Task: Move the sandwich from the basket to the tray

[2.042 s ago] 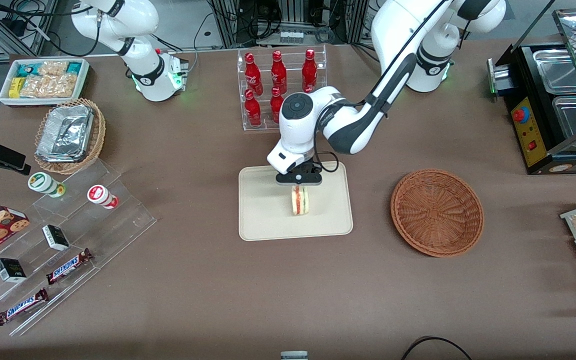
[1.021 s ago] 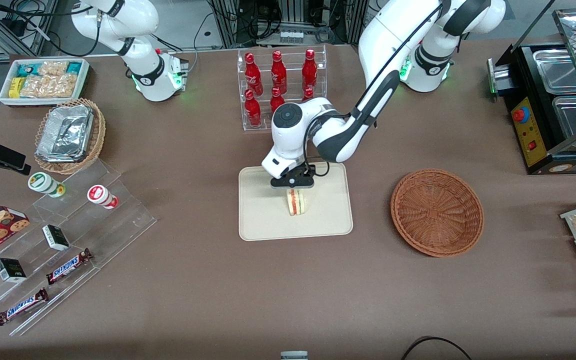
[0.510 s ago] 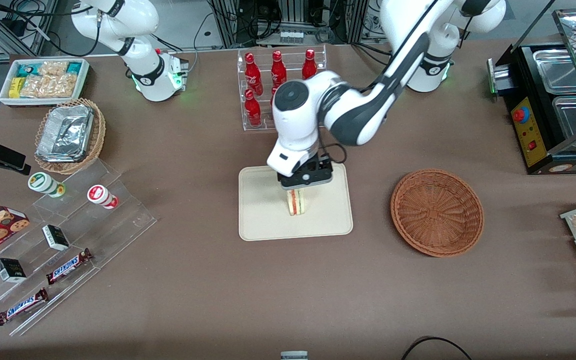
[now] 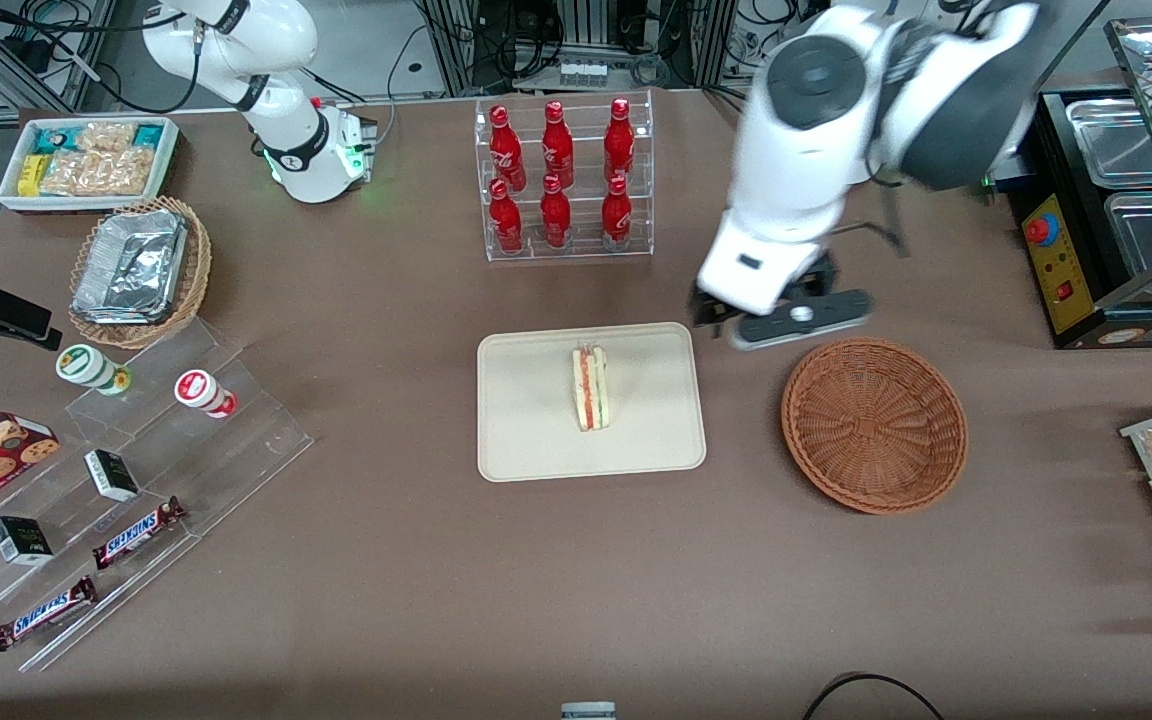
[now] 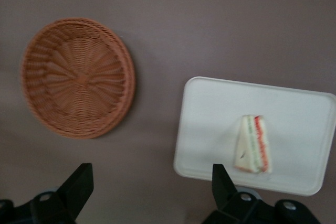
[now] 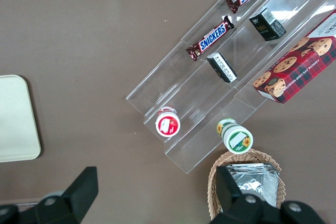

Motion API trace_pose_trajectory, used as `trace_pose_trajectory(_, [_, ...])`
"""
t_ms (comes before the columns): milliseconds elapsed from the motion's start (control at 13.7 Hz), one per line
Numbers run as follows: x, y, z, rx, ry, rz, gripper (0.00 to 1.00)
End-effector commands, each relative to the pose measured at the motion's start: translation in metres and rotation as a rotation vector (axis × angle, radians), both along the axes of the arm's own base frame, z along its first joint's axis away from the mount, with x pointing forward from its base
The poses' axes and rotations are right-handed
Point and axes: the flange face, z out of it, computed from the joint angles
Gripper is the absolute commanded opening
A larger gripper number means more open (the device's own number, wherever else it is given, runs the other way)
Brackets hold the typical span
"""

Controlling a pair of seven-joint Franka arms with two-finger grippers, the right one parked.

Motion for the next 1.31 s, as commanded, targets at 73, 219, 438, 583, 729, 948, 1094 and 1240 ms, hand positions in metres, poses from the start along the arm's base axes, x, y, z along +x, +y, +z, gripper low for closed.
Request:
trace_pose_trajectory(73, [-0.003,0.094,0.041,-0.048,0.073,-0.09,1.0])
trace_pose_trajectory(219, [-0.004,0.142,0.051,-0.047,0.1,-0.15,1.0])
trace_pose_trajectory(438, [-0.012,0.189,0.059,-0.043,0.108,-0.228,1.0])
trace_pose_trajectory(583, [-0.021,0.218,0.058,-0.047,0.098,-0.228,1.0])
trace_pose_trajectory(729, [-0.025,0.238,0.058,-0.056,0.079,-0.236,1.0])
trace_pose_trajectory(948, [-0.015,0.24,0.063,-0.055,0.052,-0.229,1.0])
trace_pose_trajectory(1094, [-0.004,0.242,0.072,-0.058,0.037,-0.219,1.0])
trace_pose_trajectory(1240, [0.001,0.249,0.072,-0.059,0.023,-0.214,1.0])
